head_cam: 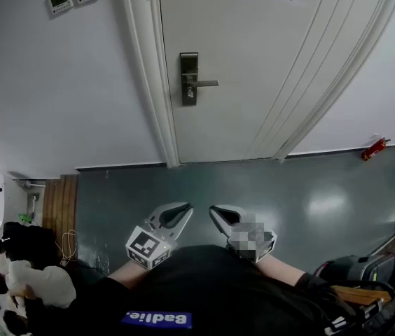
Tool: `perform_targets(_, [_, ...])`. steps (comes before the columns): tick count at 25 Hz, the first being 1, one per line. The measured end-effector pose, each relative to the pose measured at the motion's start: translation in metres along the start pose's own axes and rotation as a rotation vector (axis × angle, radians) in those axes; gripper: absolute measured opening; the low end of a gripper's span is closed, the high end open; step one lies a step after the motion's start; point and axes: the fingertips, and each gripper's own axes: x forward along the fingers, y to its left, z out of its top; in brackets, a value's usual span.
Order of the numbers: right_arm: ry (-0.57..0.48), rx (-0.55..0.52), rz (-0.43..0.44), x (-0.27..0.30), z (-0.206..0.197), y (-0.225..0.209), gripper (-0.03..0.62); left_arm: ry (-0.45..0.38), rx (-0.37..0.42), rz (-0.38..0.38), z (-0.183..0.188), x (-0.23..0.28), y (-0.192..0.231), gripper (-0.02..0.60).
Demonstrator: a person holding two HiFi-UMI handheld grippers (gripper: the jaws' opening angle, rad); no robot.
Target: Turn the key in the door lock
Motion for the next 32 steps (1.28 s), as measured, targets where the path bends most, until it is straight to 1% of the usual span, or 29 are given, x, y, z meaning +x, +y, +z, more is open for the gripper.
perform_targets(3, [0.004,-0.005,-0.005,-0.008,0.000,-0.013,0.002,0.006,0.028,0.027,0.001,0.011,0.000,0.028])
perform_targets(7, [0.016,0.000,-0.006,-0.016,-0.007,-0.032,0.002,0.006,0.065,0.092,0.002,0.028,0.010,0.028])
perform_targets(10, [0.026,0.009,-0.013,-0.015,-0.007,-0.044,0.002,0.006,0.093,0.132,0.008,0.039,0.027,0.028])
perform_targets(13, [0.040,0.013,-0.030,-0.005,-0.001,-0.059,0.002,-0.002,0.123,0.145,0.014,0.052,0.056,0.028])
perform_targets(17, [0.049,0.018,-0.086,0.028,0.000,-0.094,0.002,-0.005,0.152,0.139,0.019,0.076,0.109,0.028])
perform_targets(21, [0.047,0.019,-0.162,0.065,0.017,-0.132,0.003,0.001,0.193,0.105,0.030,0.105,0.164,0.028])
perform_targets(24, [0.039,0.041,-0.216,0.096,0.029,-0.153,0.002,0.019,0.242,0.073,0.034,0.126,0.201,0.028])
perform_targets(27, [0.026,0.036,-0.255,0.122,0.044,-0.170,0.003,0.044,0.291,0.058,0.037,0.148,0.236,0.028])
perform_targets(30, [0.021,0.029,-0.278,0.138,0.050,-0.183,0.002,0.077,0.342,0.059,0.036,0.171,0.267,0.029])
perform_targets(32, [0.025,0.039,-0.287,0.140,0.051,-0.191,0.002,0.101,0.373,0.070,0.037,0.188,0.283,0.048])
